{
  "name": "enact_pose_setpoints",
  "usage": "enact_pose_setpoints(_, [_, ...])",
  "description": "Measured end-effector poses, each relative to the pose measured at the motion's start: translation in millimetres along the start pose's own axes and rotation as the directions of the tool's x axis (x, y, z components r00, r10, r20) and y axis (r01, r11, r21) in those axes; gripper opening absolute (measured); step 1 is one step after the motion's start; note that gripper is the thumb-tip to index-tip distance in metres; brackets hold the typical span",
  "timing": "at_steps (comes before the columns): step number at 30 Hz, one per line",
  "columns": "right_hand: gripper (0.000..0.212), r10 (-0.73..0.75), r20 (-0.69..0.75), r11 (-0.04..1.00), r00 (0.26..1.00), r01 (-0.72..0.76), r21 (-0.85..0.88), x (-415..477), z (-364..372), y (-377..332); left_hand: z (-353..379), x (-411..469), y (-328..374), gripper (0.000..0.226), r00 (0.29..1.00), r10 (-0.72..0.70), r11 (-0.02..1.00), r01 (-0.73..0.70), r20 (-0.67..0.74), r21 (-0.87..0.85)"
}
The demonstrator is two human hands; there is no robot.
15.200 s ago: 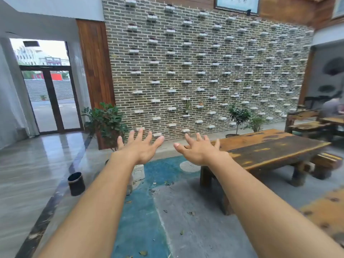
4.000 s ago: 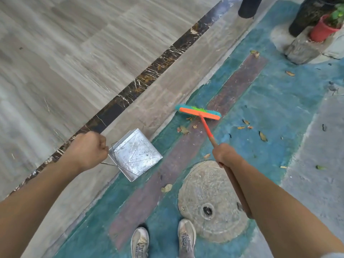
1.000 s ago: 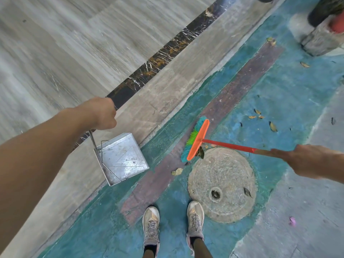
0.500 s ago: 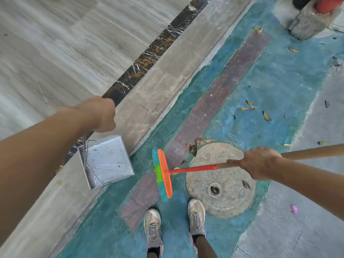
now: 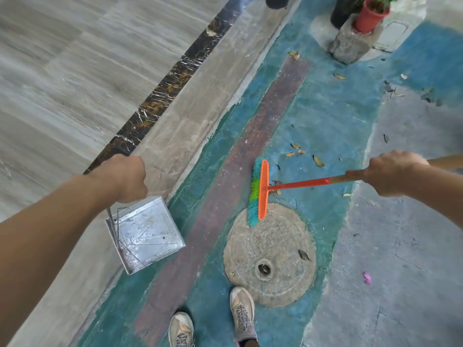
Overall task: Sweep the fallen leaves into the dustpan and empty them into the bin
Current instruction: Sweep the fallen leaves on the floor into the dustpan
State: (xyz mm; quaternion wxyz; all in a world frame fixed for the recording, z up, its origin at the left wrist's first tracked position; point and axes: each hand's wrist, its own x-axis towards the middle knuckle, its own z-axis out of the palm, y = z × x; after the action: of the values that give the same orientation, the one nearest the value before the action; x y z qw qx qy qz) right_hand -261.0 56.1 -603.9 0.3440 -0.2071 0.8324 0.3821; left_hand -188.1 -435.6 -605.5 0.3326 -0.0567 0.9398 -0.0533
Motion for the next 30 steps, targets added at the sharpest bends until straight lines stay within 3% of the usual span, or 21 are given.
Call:
enact_pose_setpoints(9, [0.059, 0.249, 0.015, 0.965, 0.968, -0.249, 0.083, -18, 75, 74, -28, 22, 96, 0.026, 0.996, 0.086, 0.995, -0.087, 0.014, 0.044])
enact_pose_setpoints(14, [0.072, 0.390, 0.080, 0.863, 0.917, -0.394, 0.315, -51, 144, 120, -47, 42, 159, 0.027, 0.983, 0.182, 0.975, -0.181, 0.004, 0.130])
enact_pose_setpoints(20, [0.071, 0.358, 0.123, 0.791, 0.925, -0.371, 0.486, -80, 205, 112, -71, 58, 231, 0.025, 0.975, 0.221, 0.965, -0.220, 0.011, 0.140])
enact_pose_setpoints(30, [0.071, 0.256, 0.269, 0.837, 0.929, -0.352, 0.418, -110, 251, 51, -108, 84, 294, 0.019, 0.921, 0.388, 0.877, -0.361, -0.025, 0.317])
